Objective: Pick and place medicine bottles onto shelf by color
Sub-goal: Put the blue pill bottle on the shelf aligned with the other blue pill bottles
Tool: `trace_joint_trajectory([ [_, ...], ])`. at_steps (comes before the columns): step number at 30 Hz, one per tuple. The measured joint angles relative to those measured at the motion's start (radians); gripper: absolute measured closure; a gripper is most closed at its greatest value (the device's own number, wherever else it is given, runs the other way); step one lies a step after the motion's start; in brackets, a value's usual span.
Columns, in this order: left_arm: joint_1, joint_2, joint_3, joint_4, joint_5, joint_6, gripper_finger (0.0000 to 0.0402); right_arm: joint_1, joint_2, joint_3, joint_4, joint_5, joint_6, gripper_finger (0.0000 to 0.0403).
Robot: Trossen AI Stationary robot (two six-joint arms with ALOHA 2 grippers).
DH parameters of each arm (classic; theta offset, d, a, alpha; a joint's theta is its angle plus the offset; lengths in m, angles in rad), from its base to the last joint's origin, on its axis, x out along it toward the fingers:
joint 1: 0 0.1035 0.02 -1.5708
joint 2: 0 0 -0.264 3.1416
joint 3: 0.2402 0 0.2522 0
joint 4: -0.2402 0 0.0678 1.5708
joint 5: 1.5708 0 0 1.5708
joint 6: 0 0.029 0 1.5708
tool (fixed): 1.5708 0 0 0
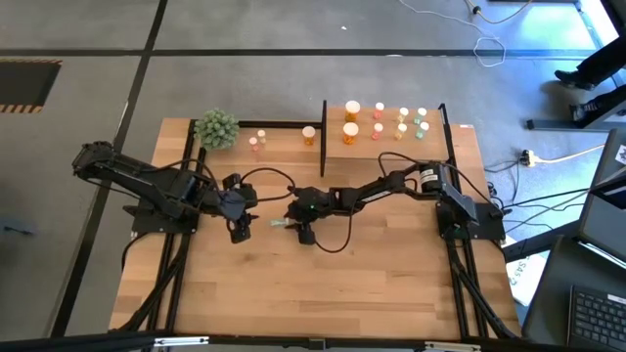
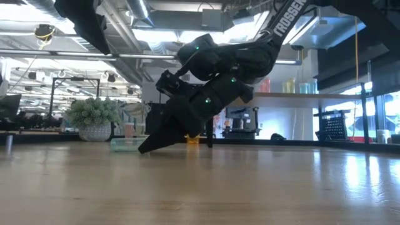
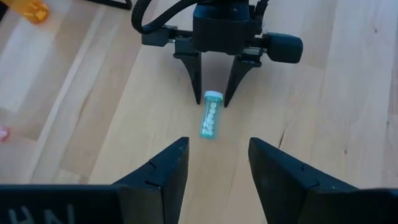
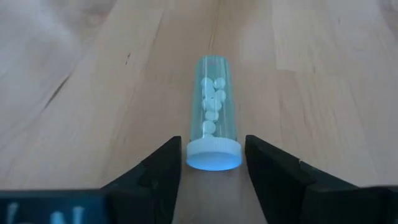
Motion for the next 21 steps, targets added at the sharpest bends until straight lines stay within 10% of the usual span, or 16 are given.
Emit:
trace_joint_trajectory([
  [21,0.0,0.0,0.0,-0.001,0.006,-0.001,0.0239,0.001,-0.069,0.012,-0.16,0.006,0.06,0.0285],
])
